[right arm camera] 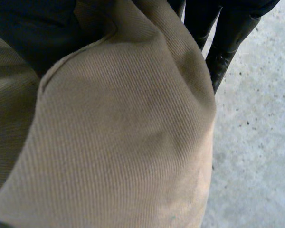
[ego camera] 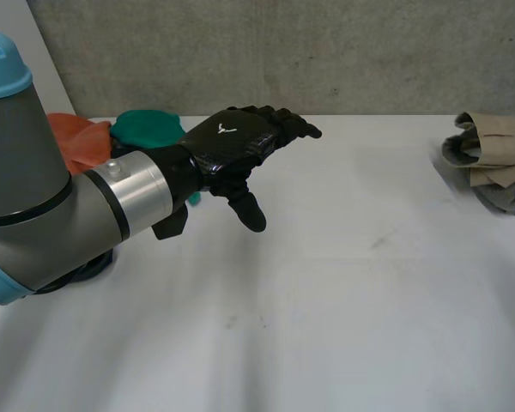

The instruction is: Fold the laundry.

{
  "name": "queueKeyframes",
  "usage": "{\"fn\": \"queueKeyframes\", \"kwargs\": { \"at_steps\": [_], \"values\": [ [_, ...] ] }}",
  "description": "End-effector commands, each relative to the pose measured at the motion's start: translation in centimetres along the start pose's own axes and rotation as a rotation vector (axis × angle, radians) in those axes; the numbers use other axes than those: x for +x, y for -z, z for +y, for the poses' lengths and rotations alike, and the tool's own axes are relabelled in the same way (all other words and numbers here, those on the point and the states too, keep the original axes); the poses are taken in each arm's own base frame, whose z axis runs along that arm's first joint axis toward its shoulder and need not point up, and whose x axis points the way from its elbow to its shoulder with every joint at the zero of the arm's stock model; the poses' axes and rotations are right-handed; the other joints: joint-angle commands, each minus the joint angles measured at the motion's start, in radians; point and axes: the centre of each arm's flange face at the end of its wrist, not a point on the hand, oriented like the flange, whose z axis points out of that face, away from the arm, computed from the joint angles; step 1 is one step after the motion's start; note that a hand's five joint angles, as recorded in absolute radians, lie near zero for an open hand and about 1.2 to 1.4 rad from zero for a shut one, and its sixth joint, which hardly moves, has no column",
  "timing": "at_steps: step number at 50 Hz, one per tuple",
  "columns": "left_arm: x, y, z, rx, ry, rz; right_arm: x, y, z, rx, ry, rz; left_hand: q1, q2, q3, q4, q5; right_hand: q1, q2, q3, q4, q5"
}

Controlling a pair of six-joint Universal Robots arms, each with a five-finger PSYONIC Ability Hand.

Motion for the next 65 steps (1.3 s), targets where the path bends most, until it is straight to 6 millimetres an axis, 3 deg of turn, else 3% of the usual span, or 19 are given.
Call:
{"fn": "queueKeyframes", "kwargs": {
  "at_steps": [1, 10, 12, 13, 17, 29, 37, 41, 43, 44, 45, 47, 48, 50, 51, 56, 59, 63, 65],
  "values": [
    [0.4, 0.1, 0.3, -0.01, 0.006, 0.009, -0.3, 0.6, 1.4, -0.017, -0.01, 0.004, 0.002, -0.015, -0.021, -0.014, -0.032, 0.466, 0.224, 0.239, 0.211, 0.306],
    [0.7, 0.0, 0.5, -0.016, 0.007, 0.016, 1.1, 3.4, 3.6, -0.088, -0.029, 0.041, 0.002, -0.015, -0.021, -0.014, -0.032, 0.466, 0.224, 0.239, 0.211, 0.306],
    [0.7, 0.0, 0.5, -0.015, 0.006, 0.016, 0.8, 3.7, 3.8, -0.103, -0.048, 0.035, 0.002, -0.015, -0.021, -0.014, -0.032, -0.438, -0.681, -0.665, -0.693, -0.598],
    [0.7, 0.0, 0.4, -0.014, 0.006, 0.016, 0.8, 3.8, 3.8, -0.107, -0.051, 0.036, 0.002, -0.015, -0.021, -0.014, -0.032, -0.755, -0.998, -0.982, -1.011, -0.916],
    [0.7, 0.1, 0.2, -0.007, 0.001, 0.015, 1.0, 4.3, 3.2, -0.125, -0.059, 0.046, 0.002, -0.015, -0.021, -0.014, -0.032, -0.755, -0.998, -0.982, -1.011, -0.916],
    [0.8, 0.2, -0.1, 0.001, -0.006, 0.016, 7.0, 8.9, -1.1, -0.271, -0.078, 0.171, 0.002, -0.015, -0.021, -0.014, -0.032, -0.755, -0.998, -0.982, -1.011, -0.916],
    [0.8, 0.2, 0.0, -0.003, -0.002, 0.017, 11.3, 11.3, -2.6, -0.374, 0.237, 0.276, -0.001, -0.018, -0.024, -0.017, -0.035, -0.755, -0.998, -0.982, -1.011, -0.916],
    [0.7, 0.2, -0.4, 0.008, -0.01, 0.012, 15.7, 10.6, -6.1, -0.437, 0.53, 0.501, -0.001, -0.018, -0.024, -0.017, -0.035, -0.755, -0.998, -0.982, -1.011, -0.916],
    [0.4, 0.2, -0.8, 0.022, -0.019, 0.005, 15.9, 9.8, -7.2, -0.432, 0.556, 0.553, -0.001, -0.018, -0.024, -0.017, -0.035, -0.755, -0.998, -0.982, -1.011, -0.916],
    [0.4, 0.2, -1.0, 0.029, -0.024, 0.001, 15.4, 9.1, -7.9, -0.411, 0.551, 0.551, -0.001, -0.018, -0.024, -0.017, -0.035, -0.755, -0.998, -0.982, -1.011, -0.916],
    [0.0, 0.3, -1.7, 0.055, -0.041, -0.014, 13.1, 6.4, -9.8, -0.335, 0.511, 0.514, -0.001, -0.018, -0.024, -0.017, -0.035, -0.755, -0.998, -0.982, -1.011, -0.916],
    [-0.4, 0.3, -2.4, 0.083, -0.057, -0.04, 9.8, 3.4, -12.8, -0.231, 0.434, 0.46, -0.001, -0.018, -0.024, -0.017, -0.035, -0.755, -0.998, -0.982, -1.011, -0.916],
    [-1.2, 0.3, -3.0, 0.112, -0.075, -0.085, 7.6, 1.7, -15.6, -0.154, 0.357, 0.425, -0.001, -0.018, -0.024, -0.017, -0.035, -0.755, -0.998, -0.982, -1.011, -0.916],
    [-2.8, 0.3, -3.5, 0.138, -0.091, -0.161, 5.1, 0.7, -18.3, -0.088, 0.26, 0.382, -0.004, -0.021, -0.027, -0.02, -0.038, -0.755, -0.998, -0.982, -1.011, -0.916],
    [-5.0, 0.5, -3.7, 0.16, -0.1, -0.263, 3.0, 0.3, -20.7, -0.032, 0.161, 0.339, -0.013, -0.029, -0.036, -0.029, -0.047, -0.755, -0.998, -0.982, -1.011, -0.916],
    [-11.7, 1.7, -3.1, 0.174, -0.124, -0.509, -4.4, 0.8, -25.6, 0.044, -0.096, 0.136, -0.014, -0.03, -0.037, -0.03, -0.048, -0.755, -0.998, -0.982, -1.011, -0.916],
    [-15.8, 2.4, -0.9, 0.126, -0.113, -0.596, -13.0, 2.6, -28.4, 0.068, -0.214, -0.116, -0.014, -0.03, -0.037, -0.03, -0.048, -0.755, -0.998, -0.982, -1.011, -0.916],
    [-21.3, 4.5, 3.4, -0.009, -0.11, -0.714, -18.8, 5.1, -29.0, 0.034, -0.231, -0.287, -0.013, -0.029, -0.036, -0.029, -0.047, -0.755, -0.998, -0.982, -1.011, -0.916],
    [-22.2, 5.0, 5.0, -0.075, -0.117, -0.73, -20.2, 6.2, -28.9, 0.0, -0.217, -0.325, -0.01, -0.027, -0.033, -0.026, -0.044, -0.755, -0.998, -0.982, -1.011, -0.916]
  ]
}}
